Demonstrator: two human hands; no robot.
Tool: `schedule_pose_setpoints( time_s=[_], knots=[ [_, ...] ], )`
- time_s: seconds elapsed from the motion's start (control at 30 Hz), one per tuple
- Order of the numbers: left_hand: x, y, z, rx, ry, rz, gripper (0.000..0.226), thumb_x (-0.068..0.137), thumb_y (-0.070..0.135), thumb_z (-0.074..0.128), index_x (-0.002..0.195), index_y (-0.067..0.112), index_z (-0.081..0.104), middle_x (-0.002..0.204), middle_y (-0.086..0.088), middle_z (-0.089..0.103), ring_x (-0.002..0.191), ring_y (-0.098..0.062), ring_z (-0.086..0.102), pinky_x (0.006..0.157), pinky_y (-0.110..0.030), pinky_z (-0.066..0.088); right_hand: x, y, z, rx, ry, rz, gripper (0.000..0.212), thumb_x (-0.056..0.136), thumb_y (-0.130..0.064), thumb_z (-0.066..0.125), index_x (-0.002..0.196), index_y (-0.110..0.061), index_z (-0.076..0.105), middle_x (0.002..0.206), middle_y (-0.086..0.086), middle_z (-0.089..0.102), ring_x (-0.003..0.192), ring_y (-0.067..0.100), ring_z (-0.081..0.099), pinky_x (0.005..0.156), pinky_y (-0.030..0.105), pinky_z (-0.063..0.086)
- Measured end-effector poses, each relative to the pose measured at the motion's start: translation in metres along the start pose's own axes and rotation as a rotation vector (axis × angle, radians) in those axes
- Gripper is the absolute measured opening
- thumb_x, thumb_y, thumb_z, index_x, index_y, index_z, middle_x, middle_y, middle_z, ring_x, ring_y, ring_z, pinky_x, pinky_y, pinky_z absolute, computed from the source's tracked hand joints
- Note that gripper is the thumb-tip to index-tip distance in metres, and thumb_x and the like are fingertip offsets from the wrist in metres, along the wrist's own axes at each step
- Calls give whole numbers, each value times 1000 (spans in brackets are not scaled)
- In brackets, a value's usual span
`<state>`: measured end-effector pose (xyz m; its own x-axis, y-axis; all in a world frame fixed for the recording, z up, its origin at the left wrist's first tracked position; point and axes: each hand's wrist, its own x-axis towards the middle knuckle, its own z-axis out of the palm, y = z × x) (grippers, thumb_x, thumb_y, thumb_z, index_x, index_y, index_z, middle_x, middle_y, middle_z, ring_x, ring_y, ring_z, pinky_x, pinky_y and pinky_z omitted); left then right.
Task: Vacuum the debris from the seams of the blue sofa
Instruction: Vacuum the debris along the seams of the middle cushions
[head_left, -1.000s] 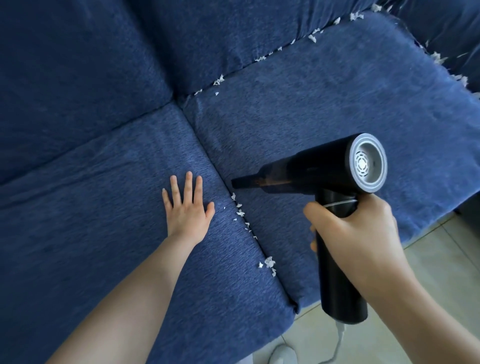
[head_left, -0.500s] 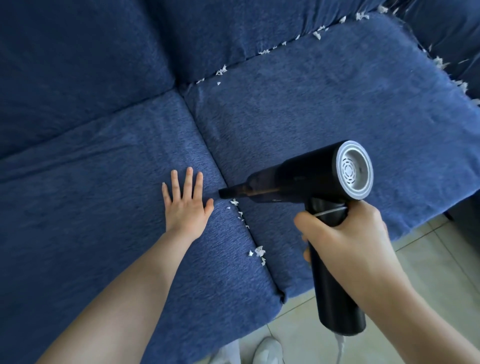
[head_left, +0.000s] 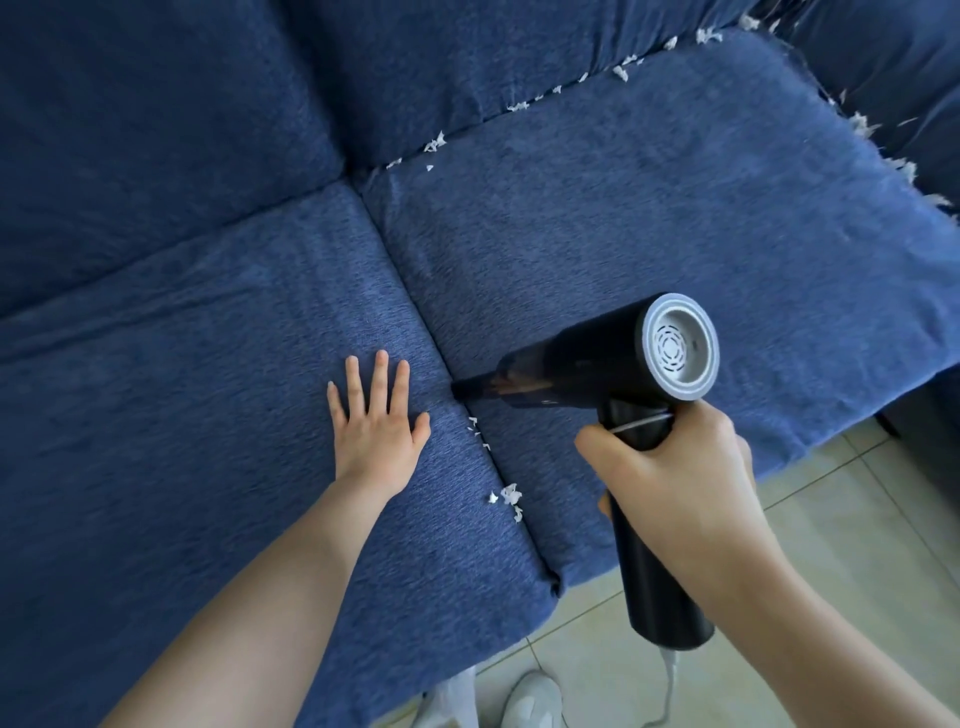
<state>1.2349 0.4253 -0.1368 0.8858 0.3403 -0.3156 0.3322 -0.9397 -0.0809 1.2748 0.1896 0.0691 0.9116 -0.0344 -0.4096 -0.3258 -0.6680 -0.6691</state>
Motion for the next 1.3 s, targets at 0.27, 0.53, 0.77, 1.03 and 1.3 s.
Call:
schedule_pose_setpoints(
  time_s=[0.27, 0.53, 0.77, 1.03, 1.3],
  knots=[
    [-12, 5, 4, 8, 4, 16, 71, 97, 56, 16, 151, 20, -14, 160, -6, -18, 143, -38, -23, 117, -57, -5, -13, 12, 2, -11, 15, -23, 29, 54, -45, 57, 64, -18, 54, 57, 2, 65, 72, 28, 71, 71, 36, 57],
    [-16, 6, 9, -18, 23, 26, 71, 97, 55, 21, 147, 22, -17, 161, -5, -16, 144, -38, -22, 117, -57, -6, -20, 16, 3, -8, 13, -31, 22, 68, -34, 70, 68, -19, 53, 61, -2, 63, 67, 19, 60, 60, 29, 43],
    [-24, 8, 12, -17, 31, 30, 72, 97, 56, 22, 148, 22, -15, 160, -5, -16, 144, -37, -22, 117, -57, -6, -29, 14, -3, -38, 21, -65, 25, 67, -37, 69, 68, -22, 50, 63, -4, 59, 69, 18, 54, 57, 29, 40],
    [-26, 10, 17, -26, 40, 41, 73, 96, 55, 27, 151, 21, -7, 161, -6, -12, 144, -38, -20, 116, -57, -6, -32, 23, 7, -40, 3, -26, 26, 69, -38, 70, 72, -23, 50, 71, 1, 63, 74, 25, 58, 65, 31, 44],
    [-32, 10, 17, -27, 52, 50, 72, 96, 54, 26, 153, 21, -3, 161, -6, -9, 145, -38, -17, 116, -58, -4, -39, 24, -12, -54, 14, -54, 26, 65, -39, 68, 66, -23, 49, 60, -3, 58, 67, 24, 55, 58, 29, 41]
  ],
)
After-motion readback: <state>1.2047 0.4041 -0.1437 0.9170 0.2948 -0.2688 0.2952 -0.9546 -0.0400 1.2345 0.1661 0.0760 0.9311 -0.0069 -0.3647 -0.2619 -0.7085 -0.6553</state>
